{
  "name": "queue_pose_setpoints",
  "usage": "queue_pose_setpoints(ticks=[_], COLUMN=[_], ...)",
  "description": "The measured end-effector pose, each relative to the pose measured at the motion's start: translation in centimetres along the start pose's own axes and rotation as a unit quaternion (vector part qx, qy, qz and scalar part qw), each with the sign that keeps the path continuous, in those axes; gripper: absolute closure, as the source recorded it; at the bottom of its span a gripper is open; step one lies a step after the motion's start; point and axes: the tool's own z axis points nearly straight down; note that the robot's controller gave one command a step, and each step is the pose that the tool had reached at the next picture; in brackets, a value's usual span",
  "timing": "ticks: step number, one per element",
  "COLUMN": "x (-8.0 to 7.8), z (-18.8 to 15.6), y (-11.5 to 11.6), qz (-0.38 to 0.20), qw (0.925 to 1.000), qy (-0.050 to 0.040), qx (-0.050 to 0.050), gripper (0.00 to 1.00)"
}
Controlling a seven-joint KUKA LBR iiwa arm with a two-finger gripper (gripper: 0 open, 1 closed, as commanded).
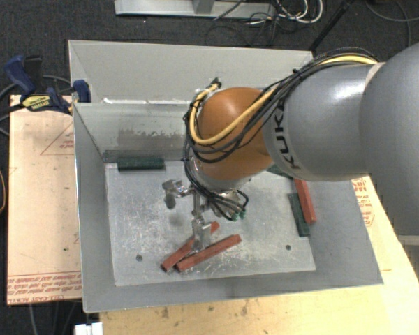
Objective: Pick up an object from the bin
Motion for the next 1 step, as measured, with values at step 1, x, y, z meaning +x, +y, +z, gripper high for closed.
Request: queue_pose_setpoints(ticks=[1], x=[4.18], z=[5.48], y=[-1.03], qz=[0.001], qw=[1.0000], qy=[-0.0003], qx=[-0.001], gripper=[0.00])
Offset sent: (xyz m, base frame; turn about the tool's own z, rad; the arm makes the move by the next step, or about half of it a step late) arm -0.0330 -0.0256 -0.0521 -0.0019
